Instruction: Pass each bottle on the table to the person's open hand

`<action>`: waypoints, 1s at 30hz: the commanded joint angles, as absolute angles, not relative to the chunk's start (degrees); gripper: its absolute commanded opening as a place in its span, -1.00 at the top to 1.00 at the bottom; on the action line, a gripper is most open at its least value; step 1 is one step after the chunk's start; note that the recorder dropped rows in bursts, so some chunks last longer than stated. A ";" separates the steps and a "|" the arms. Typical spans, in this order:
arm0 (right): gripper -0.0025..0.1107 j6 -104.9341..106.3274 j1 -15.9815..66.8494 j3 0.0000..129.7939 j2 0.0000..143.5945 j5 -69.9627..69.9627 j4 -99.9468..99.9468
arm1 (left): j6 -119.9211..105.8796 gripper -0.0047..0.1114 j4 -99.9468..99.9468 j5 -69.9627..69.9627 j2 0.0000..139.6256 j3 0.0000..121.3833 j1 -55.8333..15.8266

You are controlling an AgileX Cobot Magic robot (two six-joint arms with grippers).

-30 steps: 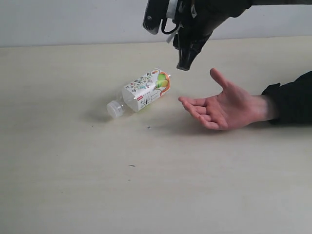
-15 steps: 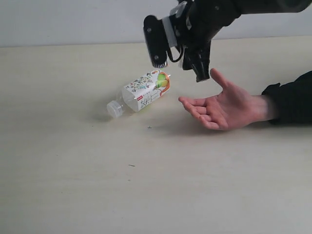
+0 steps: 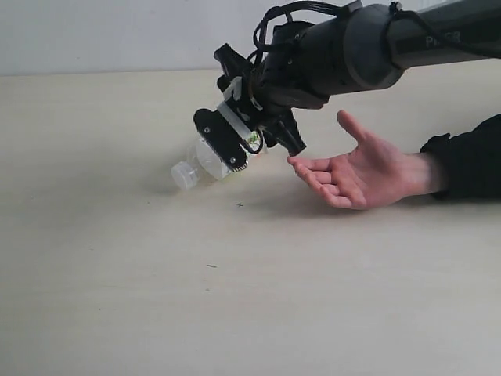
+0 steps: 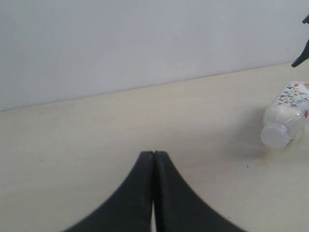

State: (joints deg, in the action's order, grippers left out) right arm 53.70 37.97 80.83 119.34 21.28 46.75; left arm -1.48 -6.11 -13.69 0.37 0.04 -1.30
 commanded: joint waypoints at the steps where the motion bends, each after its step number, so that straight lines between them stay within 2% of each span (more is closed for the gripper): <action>1: -0.21 49.91 38.02 81.07 118.18 19.78 47.85 | -1.34 0.91 -5.79 -13.86 0.00 0.00 -1.17; 7: -0.21 40.26 38.02 81.07 115.68 23.33 47.85 | -1.34 0.91 -5.79 -13.86 0.00 0.00 -1.17; 14: -0.14 39.98 38.02 81.07 113.36 23.49 47.63 | -1.34 0.91 -5.79 -13.86 0.00 0.00 -1.17; 23: 0.46 43.45 38.00 81.07 113.37 20.90 43.81 | -1.34 0.91 -5.79 -13.86 0.00 0.00 -1.17; 26: 0.44 46.54 38.00 81.07 113.46 20.90 40.96 | -1.34 0.91 -5.79 -13.86 0.00 0.00 -1.17; 30: 0.15 47.15 38.00 81.07 113.46 20.90 38.14 | -1.34 0.91 -5.79 -13.86 0.00 0.00 -1.17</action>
State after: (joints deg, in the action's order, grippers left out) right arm 45.91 37.97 80.83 113.84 21.45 40.25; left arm -1.48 -6.11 -13.78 0.37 0.04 -1.30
